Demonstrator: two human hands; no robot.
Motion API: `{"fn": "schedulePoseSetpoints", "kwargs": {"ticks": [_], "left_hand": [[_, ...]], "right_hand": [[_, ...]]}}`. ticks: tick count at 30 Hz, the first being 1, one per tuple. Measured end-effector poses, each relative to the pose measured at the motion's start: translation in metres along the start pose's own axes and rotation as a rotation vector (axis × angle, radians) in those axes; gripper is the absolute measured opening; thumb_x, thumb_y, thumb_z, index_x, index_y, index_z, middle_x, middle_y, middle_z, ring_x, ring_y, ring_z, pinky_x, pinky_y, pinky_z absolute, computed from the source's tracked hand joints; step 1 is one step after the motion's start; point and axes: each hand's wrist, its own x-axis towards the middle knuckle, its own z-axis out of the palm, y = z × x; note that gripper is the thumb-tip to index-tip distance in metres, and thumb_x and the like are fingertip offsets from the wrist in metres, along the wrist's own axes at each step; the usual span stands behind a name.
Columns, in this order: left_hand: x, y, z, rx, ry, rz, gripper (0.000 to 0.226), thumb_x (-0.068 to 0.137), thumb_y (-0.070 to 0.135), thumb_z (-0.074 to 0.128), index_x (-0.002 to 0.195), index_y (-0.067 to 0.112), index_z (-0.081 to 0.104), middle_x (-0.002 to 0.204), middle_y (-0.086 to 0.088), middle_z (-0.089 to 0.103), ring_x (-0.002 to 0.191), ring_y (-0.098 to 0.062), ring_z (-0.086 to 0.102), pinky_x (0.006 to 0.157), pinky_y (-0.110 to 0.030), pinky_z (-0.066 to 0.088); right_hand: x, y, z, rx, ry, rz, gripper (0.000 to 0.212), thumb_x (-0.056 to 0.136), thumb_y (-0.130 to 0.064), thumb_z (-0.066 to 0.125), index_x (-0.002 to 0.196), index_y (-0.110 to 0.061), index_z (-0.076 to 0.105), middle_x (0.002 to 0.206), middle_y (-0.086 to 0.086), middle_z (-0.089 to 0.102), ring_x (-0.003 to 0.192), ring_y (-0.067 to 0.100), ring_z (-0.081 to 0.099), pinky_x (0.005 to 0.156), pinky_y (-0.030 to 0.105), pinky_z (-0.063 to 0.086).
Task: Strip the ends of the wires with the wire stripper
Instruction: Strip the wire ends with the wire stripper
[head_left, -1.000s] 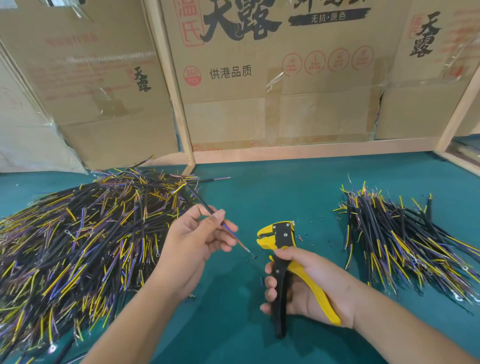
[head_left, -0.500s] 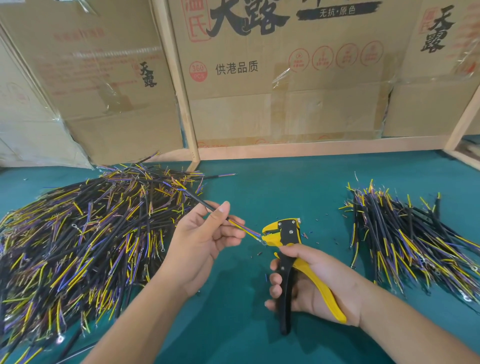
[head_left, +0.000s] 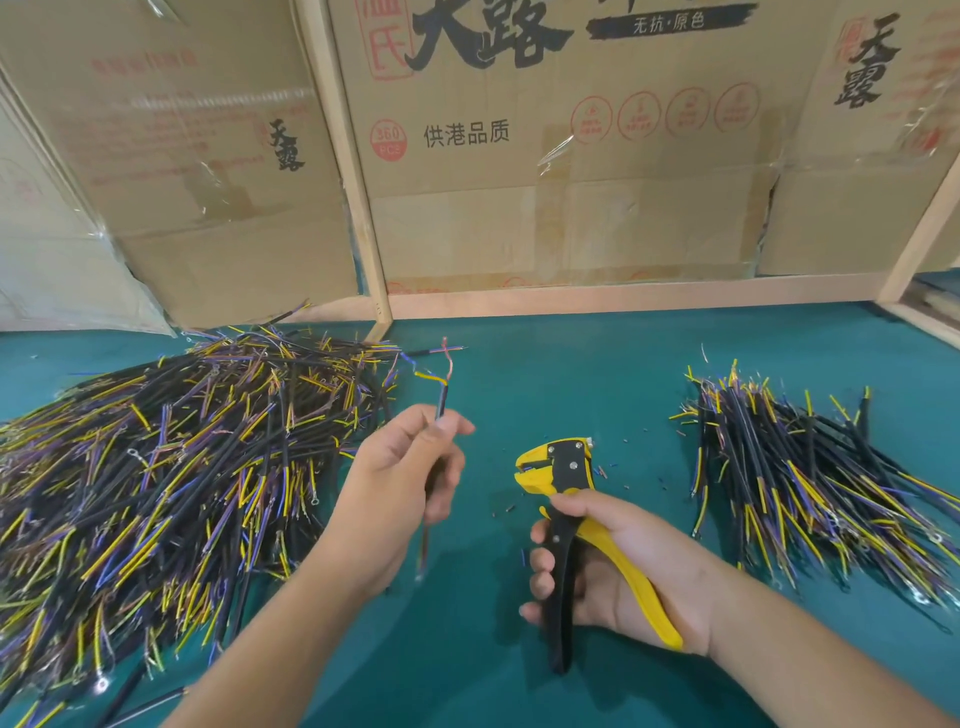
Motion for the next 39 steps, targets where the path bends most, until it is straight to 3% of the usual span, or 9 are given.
{"fn": "schedulePoseSetpoints", "kwargs": {"ticks": [3, 8, 11, 14, 19, 25, 32, 36, 39], "left_hand": [[0.000, 0.002, -0.001, 0.106, -0.005, 0.059, 0.030, 0.096, 0.045, 0.047, 0.096, 0.023, 0.067, 0.059, -0.002, 0.041, 0.044, -0.012, 0.025, 0.043, -0.020, 0.024], [-0.002, 0.005, -0.001, 0.182, -0.069, 0.136, 0.022, 0.096, 0.033, 0.052, 0.090, 0.018, 0.067, 0.070, -0.005, 0.057, 0.050, -0.018, 0.046, 0.045, -0.024, 0.039], [-0.003, 0.007, -0.001, 0.175, -0.079, 0.124, 0.020, 0.095, 0.033, 0.053, 0.097, 0.023, 0.069, 0.071, -0.001, 0.056, 0.049, -0.014, 0.038, 0.044, -0.021, 0.032], [-0.003, 0.007, -0.001, 0.213, -0.087, 0.138, 0.023, 0.098, 0.035, 0.050, 0.104, 0.029, 0.071, 0.066, -0.001, 0.048, 0.050, -0.012, 0.033, 0.044, -0.019, 0.029], [-0.005, 0.006, -0.001, 0.285, -0.120, 0.168, 0.021, 0.101, 0.023, 0.053, 0.103, 0.034, 0.070, 0.079, 0.002, 0.063, 0.052, -0.014, 0.050, 0.041, -0.024, 0.038], [-0.005, 0.005, -0.003, 0.278, -0.186, 0.154, 0.023, 0.104, 0.012, 0.048, 0.104, 0.029, 0.064, 0.079, 0.000, 0.065, 0.048, -0.012, 0.034, 0.046, -0.017, 0.033], [-0.005, 0.004, -0.006, 0.435, -0.152, 0.208, 0.014, 0.096, 0.028, 0.053, 0.100, 0.035, 0.064, 0.077, 0.003, 0.065, 0.054, -0.005, 0.036, 0.051, -0.017, 0.031], [-0.005, 0.004, -0.008, 0.575, -0.104, 0.242, 0.020, 0.101, 0.020, 0.055, 0.100, 0.039, 0.063, 0.079, 0.009, 0.064, 0.058, -0.021, 0.039, 0.051, -0.022, 0.032], [-0.006, 0.004, -0.008, 0.610, -0.100, 0.247, 0.024, 0.101, 0.017, 0.056, 0.099, 0.040, 0.062, 0.078, 0.010, 0.063, 0.054, -0.010, 0.036, 0.049, -0.018, 0.030]], "right_hand": [[0.000, 0.000, -0.001, 0.003, 0.005, 0.001, 0.035, 0.071, -0.031, 0.085, 0.082, -0.001, 0.070, 0.076, 0.017, 0.056, 0.065, 0.033, 0.058, 0.082, 0.054, 0.055], [-0.001, 0.000, 0.004, 0.008, 0.018, -0.005, 0.038, 0.063, -0.029, 0.090, 0.080, -0.001, 0.070, 0.075, 0.018, 0.056, 0.063, 0.033, 0.057, 0.079, 0.054, 0.056], [-0.003, 0.001, 0.006, 0.016, 0.022, -0.015, 0.040, 0.059, -0.027, 0.091, 0.079, 0.000, 0.070, 0.074, 0.018, 0.055, 0.062, 0.033, 0.057, 0.077, 0.054, 0.056], [-0.005, 0.001, 0.006, 0.019, 0.017, -0.016, 0.034, 0.068, -0.027, 0.086, 0.079, 0.000, 0.069, 0.075, 0.018, 0.055, 0.063, 0.033, 0.057, 0.078, 0.054, 0.056], [-0.004, 0.000, 0.005, 0.025, 0.026, -0.012, 0.030, 0.075, -0.029, 0.080, 0.078, -0.001, 0.070, 0.075, 0.018, 0.056, 0.062, 0.032, 0.057, 0.077, 0.053, 0.057], [-0.001, 0.001, 0.004, 0.000, 0.029, -0.019, 0.044, 0.052, -0.029, 0.095, 0.077, -0.001, 0.071, 0.073, 0.017, 0.056, 0.061, 0.032, 0.057, 0.075, 0.054, 0.057], [-0.006, -0.013, -0.003, -0.138, -0.030, -0.212, 0.038, 0.071, -0.041, 0.087, 0.086, -0.010, 0.071, 0.071, 0.012, 0.057, 0.062, 0.030, 0.057, 0.069, 0.048, 0.054], [-0.015, -0.023, -0.012, -0.117, -0.160, -0.246, 0.031, 0.094, -0.039, 0.068, 0.098, -0.008, 0.068, 0.077, 0.013, 0.057, 0.069, 0.031, 0.056, 0.074, 0.050, 0.051], [-0.018, -0.019, -0.009, -0.183, -0.197, -0.233, 0.030, 0.096, -0.037, 0.066, 0.101, -0.007, 0.066, 0.079, 0.014, 0.057, 0.069, 0.032, 0.056, 0.075, 0.050, 0.051]]}}
